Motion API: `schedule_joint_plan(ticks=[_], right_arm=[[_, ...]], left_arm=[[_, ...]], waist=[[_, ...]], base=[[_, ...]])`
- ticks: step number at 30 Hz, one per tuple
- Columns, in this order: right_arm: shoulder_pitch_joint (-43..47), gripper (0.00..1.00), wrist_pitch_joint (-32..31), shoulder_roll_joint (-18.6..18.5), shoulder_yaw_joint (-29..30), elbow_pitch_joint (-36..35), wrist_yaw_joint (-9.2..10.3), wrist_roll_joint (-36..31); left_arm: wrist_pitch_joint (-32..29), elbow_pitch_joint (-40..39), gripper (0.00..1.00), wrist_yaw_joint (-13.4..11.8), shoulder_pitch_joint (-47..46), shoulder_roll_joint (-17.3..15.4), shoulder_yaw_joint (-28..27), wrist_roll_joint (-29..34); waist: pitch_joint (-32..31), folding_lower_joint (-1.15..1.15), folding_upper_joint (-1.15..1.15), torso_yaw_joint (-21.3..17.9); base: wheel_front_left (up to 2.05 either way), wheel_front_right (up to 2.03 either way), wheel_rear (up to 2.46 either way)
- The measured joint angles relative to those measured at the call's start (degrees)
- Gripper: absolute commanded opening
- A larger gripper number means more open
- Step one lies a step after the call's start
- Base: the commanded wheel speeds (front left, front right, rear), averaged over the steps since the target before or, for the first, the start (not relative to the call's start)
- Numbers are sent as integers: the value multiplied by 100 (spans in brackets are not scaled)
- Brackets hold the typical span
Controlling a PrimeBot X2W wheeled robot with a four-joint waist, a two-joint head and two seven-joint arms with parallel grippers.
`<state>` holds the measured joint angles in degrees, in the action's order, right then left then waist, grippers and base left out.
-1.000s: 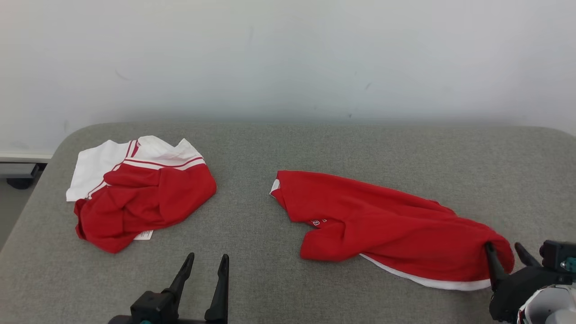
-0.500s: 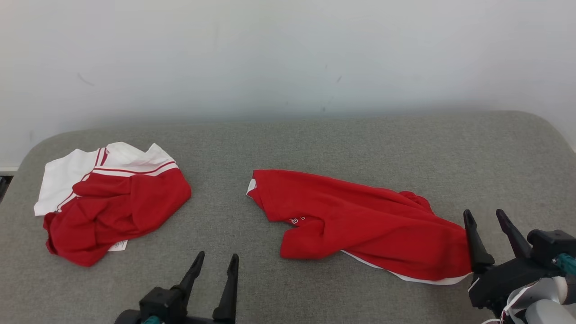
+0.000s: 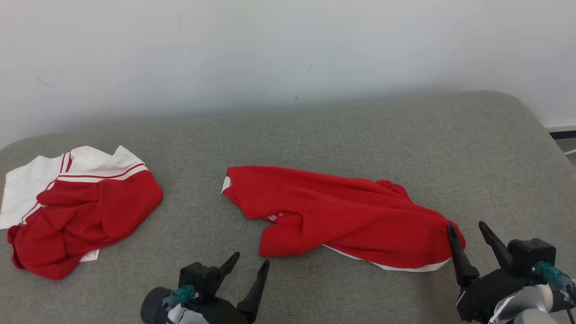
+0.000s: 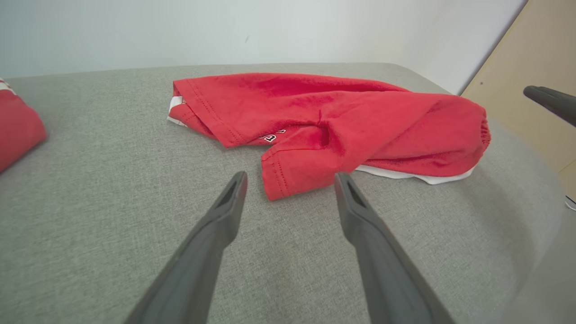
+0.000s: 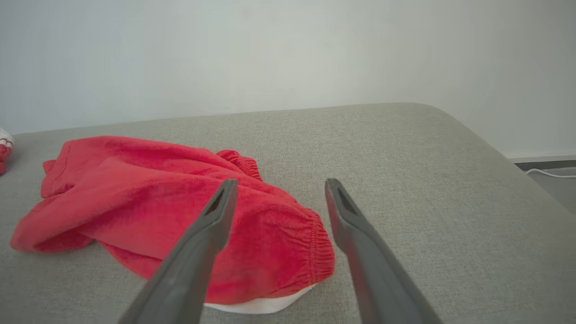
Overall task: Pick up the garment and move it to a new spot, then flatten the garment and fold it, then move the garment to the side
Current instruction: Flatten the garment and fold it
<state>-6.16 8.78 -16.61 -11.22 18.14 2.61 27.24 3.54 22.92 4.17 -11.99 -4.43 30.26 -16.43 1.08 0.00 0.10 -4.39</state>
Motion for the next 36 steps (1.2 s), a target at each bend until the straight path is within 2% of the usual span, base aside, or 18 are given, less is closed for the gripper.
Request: schedule_joint_plan(ticks=[10, 17, 22, 35, 36], right_arm=[[-157, 100, -386, -171, -23, 439, 35, -36], [-496, 100, -633, -151, -179, 869, -125, -10], [-701, 100, -759, -5, -338, 1104, -258, -10], [-1087, 100, -969, 212, -637, 1724, -382, -63], [-1091, 100, -982, 219, -662, 1766, -390, -65]], left_arm=[[-212, 738, 100, 168, -605, 88, 53, -280], [-377, 1307, 100, 249, -985, 134, 269, -369], [-408, 1622, 100, 289, -1157, 170, 402, -423], [-296, 2327, 100, 291, -1460, 203, 564, -628], [-291, 2379, 77, 291, -1475, 205, 576, -635]], waist=[[238, 0, 0, -255], [398, 1, 0, -371], [424, 0, 0, -360], [364, 0, 0, -341], [360, 0, 0, -351]], base=[[0, 0, 0], [0, 0, 0], [0, 0, 0], [0, 0, 0], [0, 0, 0]])
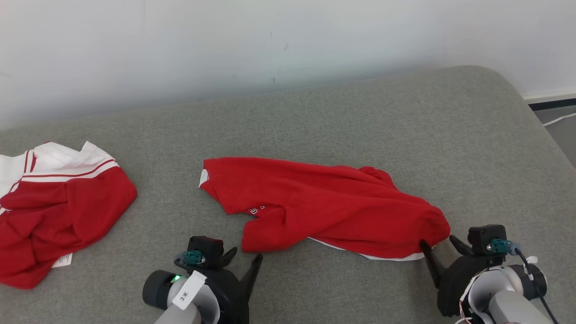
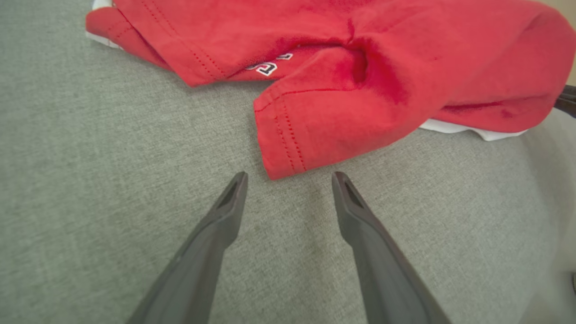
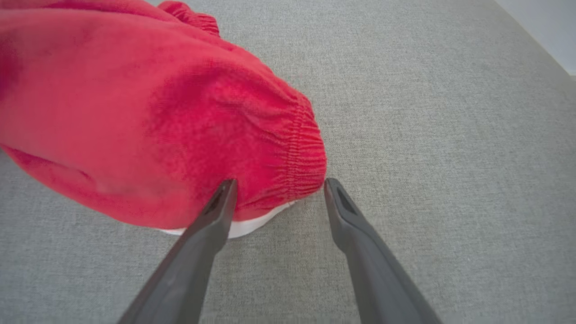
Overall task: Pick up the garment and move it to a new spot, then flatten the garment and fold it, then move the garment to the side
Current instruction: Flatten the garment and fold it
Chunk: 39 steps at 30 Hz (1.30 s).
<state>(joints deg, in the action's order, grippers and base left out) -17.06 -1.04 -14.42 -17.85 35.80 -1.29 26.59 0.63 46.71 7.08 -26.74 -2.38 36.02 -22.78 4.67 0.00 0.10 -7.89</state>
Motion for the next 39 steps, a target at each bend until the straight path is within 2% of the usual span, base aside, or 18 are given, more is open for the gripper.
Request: schedule_joint_plan(ticks=[1, 2, 3, 6, 7, 8, 9, 21, 22, 23, 30, 39], right_arm=[[-3, 100, -2, 13, -22, 45, -5, -1], [-10, 100, -4, 32, -42, 94, -8, -7], [-21, 100, -4, 54, -60, 130, -23, -21], [-119, 100, -4, 87, -88, 254, -31, -49], [-173, 91, 0, 91, -108, 285, -31, -60], [-222, 42, 2, 104, -110, 299, -30, -67], [-253, 0, 11, 124, -111, 302, -30, -93], [-295, 0, 363, 105, -27, 549, -30, -116], [-297, 22, 375, 110, -11, 557, -31, -112], [-297, 100, 414, 115, 8, 560, -32, -99], [-207, 100, 615, 32, 73, 470, -109, -44], [-418, 100, 549, -3, -67, 545, -226, -56]], left_arm=[[22, 24, 36, 1, -8, 1, 8, -42], [54, 24, 14, 1, -20, -1, 32, -111], [78, 21, 3, 1, -48, 0, 73, -158], [154, -63, 0, 4, -88, 7, 263, -403], [203, -70, 0, 5, -88, 9, 293, -456], [221, -86, 0, 5, -94, 10, 356, -488], [242, -85, 0, 5, -106, 10, 394, -521], [515, 216, 0, 7, -430, 15, 621, -716], [557, 258, 41, 4, -430, 15, 619, -731], [590, 289, 100, -1, -430, 14, 615, -730], [702, 448, 100, -9, -447, 14, 688, -732], [687, 669, 100, -24, -647, 19, 816, -783]], waist=[[-3, 0, 0, -12], [-5, 0, 0, -26], [-6, 0, 0, -41], [-3, 0, 0, -68], [-1, 0, 0, -76], [-2, 0, 0, -85], [0, 0, 0, -91], [-10, 0, 0, 35], [-20, -1, 0, 45], [-28, -1, 0, 53], [-56, -1, 0, 96], [22, 0, 0, 22]], base=[[0, 0, 0], [0, 0, 0], [0, 0, 0], [0, 0, 0], [0, 0, 0], [0, 0, 0], [0, 0, 0], [0, 0, 0], [0, 0, 0], [0, 0, 0], [0, 0, 0], [0, 0, 0]])
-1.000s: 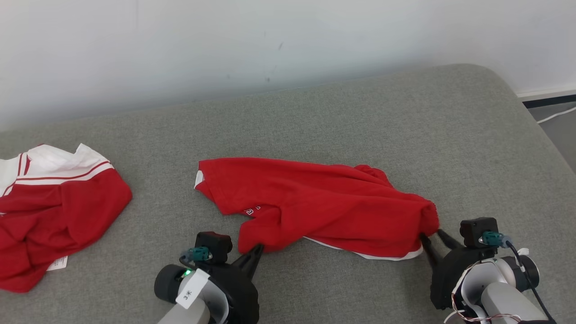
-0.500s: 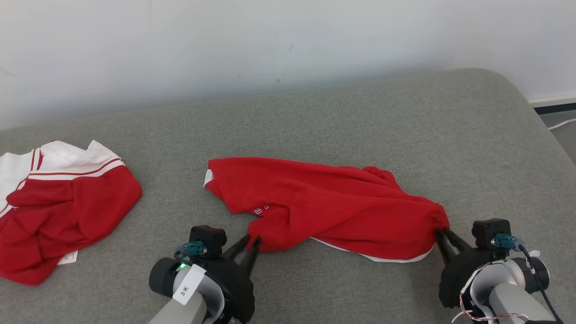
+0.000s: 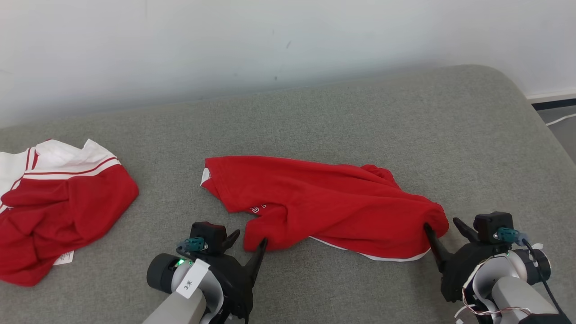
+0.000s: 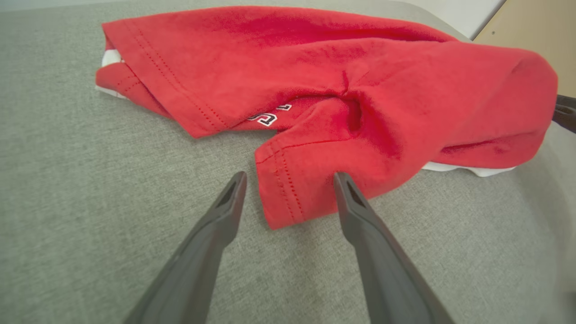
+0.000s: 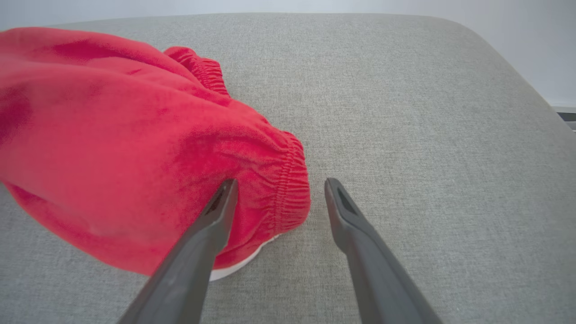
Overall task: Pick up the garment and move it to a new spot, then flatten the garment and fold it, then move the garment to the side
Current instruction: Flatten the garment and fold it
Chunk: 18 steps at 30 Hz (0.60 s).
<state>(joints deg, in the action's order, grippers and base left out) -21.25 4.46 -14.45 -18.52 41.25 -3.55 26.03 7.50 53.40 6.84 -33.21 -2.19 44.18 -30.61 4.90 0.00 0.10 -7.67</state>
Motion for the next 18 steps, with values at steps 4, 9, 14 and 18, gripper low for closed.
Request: schedule_joint_plan(ticks=[4, 9, 14, 18], right_arm=[[-57, 100, -86, 100, -66, 152, -24, 0], [-121, 100, -177, 201, -164, 316, -52, -1], [-270, 0, -193, 231, -200, 353, -81, -2], [-276, 0, -185, 219, -204, 446, -98, -11]], left_arm=[[-114, 129, 100, 9, -28, 4, 90, -88], [-213, 294, 100, 16, -27, 9, 124, -267], [-244, 263, 74, 18, -30, -1, 176, -379], [-229, 99, 0, 22, -49, 7, 338, -432]], waist=[[31, 0, 0, -6], [60, 0, 0, -24], [93, 0, 0, -66], [125, 0, 0, -78]], base=[[0, 0, 0], [0, 0, 0], [0, 0, 0], [0, 0, 0]])
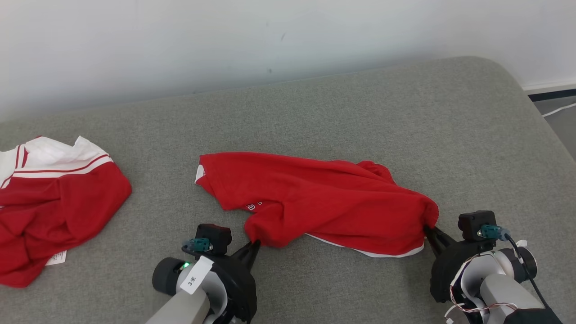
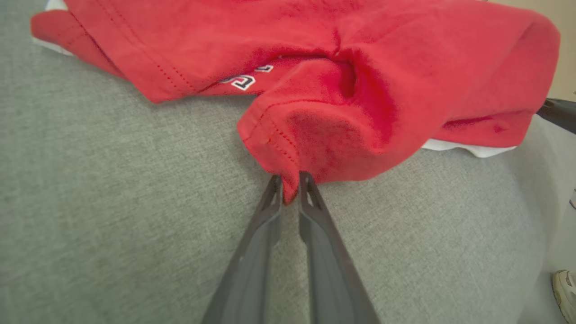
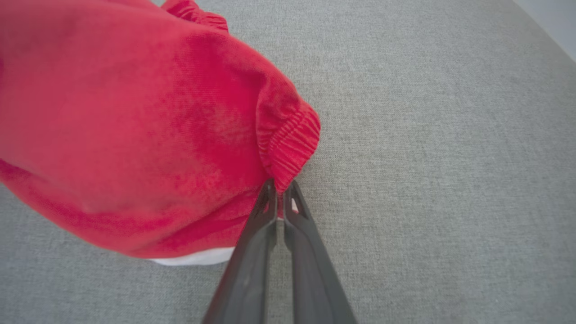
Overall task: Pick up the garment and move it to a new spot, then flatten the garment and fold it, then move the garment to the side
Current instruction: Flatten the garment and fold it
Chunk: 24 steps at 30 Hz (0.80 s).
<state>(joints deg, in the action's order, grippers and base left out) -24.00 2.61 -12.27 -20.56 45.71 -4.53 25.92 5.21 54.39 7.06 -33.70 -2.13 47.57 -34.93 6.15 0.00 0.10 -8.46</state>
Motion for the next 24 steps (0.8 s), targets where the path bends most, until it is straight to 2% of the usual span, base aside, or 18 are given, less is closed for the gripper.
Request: schedule_joint_plan(ticks=[7, 11, 18, 24], right_arm=[[-3, 0, 129, 8, 35, 91, -32, -27], [-3, 0, 252, 24, 289, 88, -63, 250], [18, 0, 302, -272, 600, -136, -211, 683], [320, 0, 287, -397, 630, -512, -254, 966]], left_arm=[[191, 40, 0, 1, -208, 5, 119, 1], [319, 187, 0, 1, -208, 0, -2, -9], [361, 48, 0, 11, -196, -434, -43, -201], [319, -745, 0, 51, 190, -714, 143, -621]], waist=[[-30, 0, 0, 54], [-114, 0, 0, 107], [-308, 0, 0, 287], [-493, 0, 0, 476]], base=[[0, 0, 0], [0, 0, 0], [0, 0, 0], [0, 0, 0]])
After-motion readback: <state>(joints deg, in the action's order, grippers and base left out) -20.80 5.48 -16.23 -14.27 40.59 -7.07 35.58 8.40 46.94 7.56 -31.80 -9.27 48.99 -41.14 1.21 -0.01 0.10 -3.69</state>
